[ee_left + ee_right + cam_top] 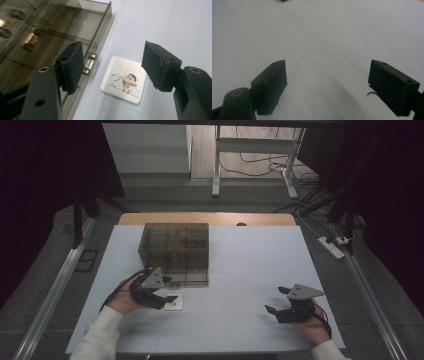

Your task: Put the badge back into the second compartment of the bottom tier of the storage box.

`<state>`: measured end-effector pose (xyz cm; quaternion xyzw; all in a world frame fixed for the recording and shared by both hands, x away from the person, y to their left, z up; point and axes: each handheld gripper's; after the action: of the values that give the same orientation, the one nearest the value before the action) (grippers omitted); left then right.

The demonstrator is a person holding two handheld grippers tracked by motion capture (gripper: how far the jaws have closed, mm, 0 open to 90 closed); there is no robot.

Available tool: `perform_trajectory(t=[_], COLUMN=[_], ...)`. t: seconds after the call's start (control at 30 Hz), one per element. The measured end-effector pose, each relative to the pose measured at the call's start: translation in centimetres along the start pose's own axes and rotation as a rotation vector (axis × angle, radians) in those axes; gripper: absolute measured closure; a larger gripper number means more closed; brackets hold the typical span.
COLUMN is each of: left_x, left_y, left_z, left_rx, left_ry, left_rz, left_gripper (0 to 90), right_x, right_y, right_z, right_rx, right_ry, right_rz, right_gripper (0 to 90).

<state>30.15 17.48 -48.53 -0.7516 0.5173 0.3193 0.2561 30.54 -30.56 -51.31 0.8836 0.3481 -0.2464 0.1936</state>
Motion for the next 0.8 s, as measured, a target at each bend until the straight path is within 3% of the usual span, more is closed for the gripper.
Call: perform_trajectory(t=[0.2,0.37,0.57,0.8], left_x=[0.6,1.6,2.6,3.2], left_y=[0.1,0.2,0.6,0.9], left_z=[0.1,0.3,0.0,0.2], left_rx=[-0.004,-0.012,0.002,0.001], left_ry=[-0.033,-0.071,-0.128,-0.143], left_rz=[-0.005,0.022,0.024,0.048], left_gripper=[32.9,32.2,31.2,29.1], right_x=[0.0,-0.1,-0.7,-0.8], right_y=[0.1,0.2,-0.1,0.2], right_z=[-0.1,-0.1,0.0,0.1], right_rx=[0.012,0.020,0.019,0.041], right_ry=[0.009,0.020,0.031,0.043], right_rz=[-0.008,-0.011,-0.012,-0.017], right_gripper=[15.0,15.0,15.0,15.0])
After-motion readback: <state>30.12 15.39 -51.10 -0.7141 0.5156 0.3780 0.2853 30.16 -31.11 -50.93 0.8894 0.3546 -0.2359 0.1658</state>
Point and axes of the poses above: each handheld gripper's, and its own axes: x roughly forward along the jaws, z roughly out of its underside, y roughly to its right, and after that the axes turned 8 degrees about z, right-handed
